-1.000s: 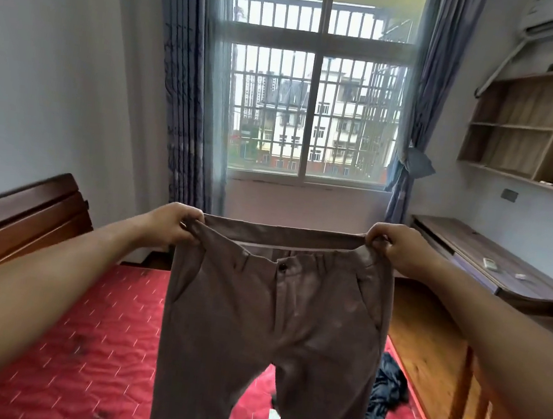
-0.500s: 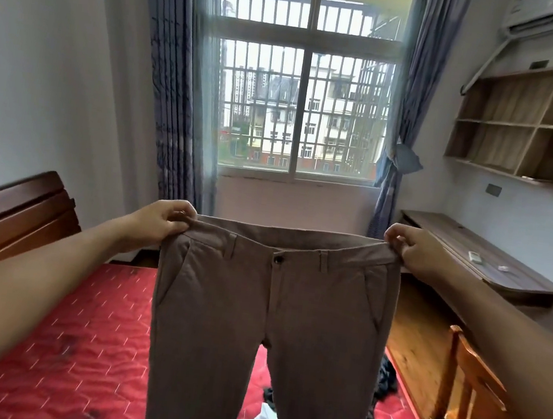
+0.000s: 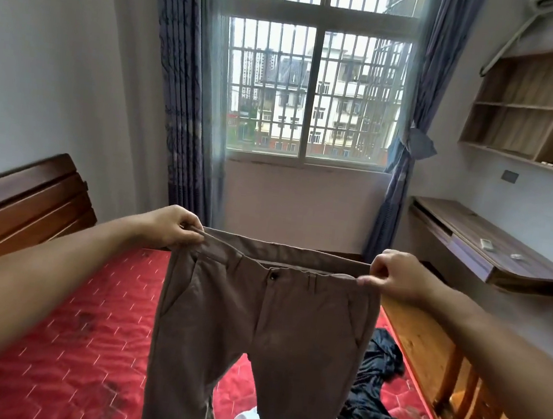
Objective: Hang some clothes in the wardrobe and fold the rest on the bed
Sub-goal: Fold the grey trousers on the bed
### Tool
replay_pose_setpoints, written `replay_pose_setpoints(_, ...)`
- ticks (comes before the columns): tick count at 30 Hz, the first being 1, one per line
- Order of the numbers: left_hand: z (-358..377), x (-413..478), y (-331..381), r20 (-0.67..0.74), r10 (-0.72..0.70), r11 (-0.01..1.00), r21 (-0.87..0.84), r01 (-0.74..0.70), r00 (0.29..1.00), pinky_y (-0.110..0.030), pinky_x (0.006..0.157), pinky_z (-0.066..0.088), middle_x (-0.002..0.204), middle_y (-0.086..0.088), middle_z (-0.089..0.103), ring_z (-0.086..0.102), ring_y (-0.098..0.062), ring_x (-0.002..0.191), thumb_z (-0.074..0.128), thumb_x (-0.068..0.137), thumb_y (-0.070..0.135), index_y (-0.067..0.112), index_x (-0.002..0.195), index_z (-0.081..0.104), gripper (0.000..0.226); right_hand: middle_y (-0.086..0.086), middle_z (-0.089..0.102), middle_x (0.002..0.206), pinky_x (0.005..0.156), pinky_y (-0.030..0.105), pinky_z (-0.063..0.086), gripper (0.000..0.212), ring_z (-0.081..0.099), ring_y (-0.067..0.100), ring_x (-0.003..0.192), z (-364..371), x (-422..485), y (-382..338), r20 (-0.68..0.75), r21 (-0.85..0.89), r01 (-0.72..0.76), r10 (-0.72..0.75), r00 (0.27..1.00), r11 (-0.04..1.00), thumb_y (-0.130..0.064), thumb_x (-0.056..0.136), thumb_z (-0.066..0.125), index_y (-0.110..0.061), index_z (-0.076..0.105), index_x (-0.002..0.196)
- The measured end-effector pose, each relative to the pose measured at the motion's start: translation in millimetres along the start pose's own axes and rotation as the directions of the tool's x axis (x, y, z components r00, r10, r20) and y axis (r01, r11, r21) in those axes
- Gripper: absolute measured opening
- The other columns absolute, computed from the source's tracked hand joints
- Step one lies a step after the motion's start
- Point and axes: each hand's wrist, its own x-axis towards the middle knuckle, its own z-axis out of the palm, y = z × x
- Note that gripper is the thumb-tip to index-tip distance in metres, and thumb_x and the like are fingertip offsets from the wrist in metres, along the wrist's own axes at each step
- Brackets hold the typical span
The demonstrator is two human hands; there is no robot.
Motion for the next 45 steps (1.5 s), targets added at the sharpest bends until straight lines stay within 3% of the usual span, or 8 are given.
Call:
replay_pose_setpoints(4,17,-6,-11,-0.002,0.036,0.990,0.137,-0.036,0.999,-0.028,0.073,0.049,0.080,-0.004,0.069,0.058,-0.008,0.072,0.076,0.088,0.009,0.017,0.080,0.070,0.013,-0.008,0.050,0.084,0.073,0.034,0.049,0.029,0.062,0.024,0.083,41,-6,-10,-0.063,-0.106,0.018,-0.025,0.998,0.994,-0.039,0.089,0.072,-0.025,0.051,0.073)
replay_pose_setpoints(11,3,-13,-25,-0.246,-0.019,0.998,-0.070,0.001,0.969,-0.017,0.056,0.047,0.072,-0.001,0.059,0.052,-0.012,0.064,0.064,0.096,0.006,0.007,0.082,0.061,0.015,0.007,0.059,0.070,0.067,0.038,0.040,0.023,0.056,0.026,0.070,36,6,-4,-0.255,0.346,-0.060,0.156,0.954,0.936,-0.019,0.097,0.063,-0.012,0.053,0.078)
replay_pose_setpoints(16,2,-7,-22,-0.392,-0.055,0.961,-0.269,-0.058,0.918,-0.039,0.067,0.054,0.069,0.002,0.057,0.054,-0.015,0.071,0.058,0.102,0.016,0.015,0.081,0.057,0.020,0.008,0.055,0.072,0.066,0.036,0.039,0.024,0.049,0.016,0.067,13,15,-5,-0.336,0.617,-0.052,0.322,0.885,0.785,-0.019,0.098,0.060,-0.005,0.055,0.079)
replay_pose_setpoints(24,-2,12,8,-0.463,-0.121,0.978,-0.209,0.024,0.878,-0.032,0.057,0.042,0.060,0.008,0.062,0.052,-0.008,0.056,0.055,0.101,0.032,0.027,0.080,0.060,0.021,0.005,0.057,0.074,0.063,0.037,0.034,0.026,0.050,0.019,0.069,-7,25,-4,-0.415,0.621,-0.123,0.458,0.786,0.774,-0.025,0.102,0.057,-0.006,0.054,0.084)
replay_pose_setpoints(29,29,14,67,-0.380,-0.296,0.848,-0.526,0.058,0.876,-0.027,0.043,0.045,0.069,-0.006,0.054,0.050,-0.015,0.053,0.056,0.103,0.023,0.015,0.082,0.055,0.022,0.006,0.056,0.074,0.057,0.029,0.041,0.018,0.051,0.020,0.070,-10,24,-39,-0.184,0.888,-0.151,0.636,0.749,0.435,-0.017,0.096,0.065,-0.011,0.055,0.082)
replay_pose_setpoints(34,74,1,159,-0.263,-0.119,0.750,-0.656,-0.087,0.957,-0.035,0.056,0.054,0.075,-0.011,0.058,0.056,-0.016,0.054,0.060,0.101,0.018,0.014,0.085,0.058,0.016,0.004,0.058,0.068,0.047,0.026,0.049,0.027,0.057,0.015,0.057,-29,18,-117,-0.056,0.981,-0.014,0.353,0.934,0.194,0.008,0.092,0.056,-0.015,0.062,0.079)
replay_pose_setpoints(40,71,-18,195,-0.368,0.055,0.901,-0.383,-0.205,0.928,-0.039,0.076,0.060,0.088,-0.008,0.072,0.070,-0.020,0.078,0.069,0.094,0.017,0.013,0.098,0.070,0.005,0.014,0.073,0.077,0.074,0.043,0.064,0.045,0.074,0.030,0.076,-65,2,-128,0.065,0.969,-0.083,0.085,0.994,0.233,0.017,0.079,0.036,-0.002,0.074,0.094)
replay_pose_setpoints(45,75,-28,201,-0.348,0.048,0.898,-0.394,-0.193,0.936,-0.054,0.082,0.059,0.089,-0.012,0.074,0.070,-0.025,0.080,0.070,0.092,0.009,0.007,0.094,0.073,0.005,0.012,0.074,0.080,0.077,0.040,0.062,0.024,0.074,0.027,0.080,-62,-6,-132,-0.220,0.669,0.163,-0.016,0.975,0.726,0.011,0.083,0.063,-0.008,0.076,0.089)
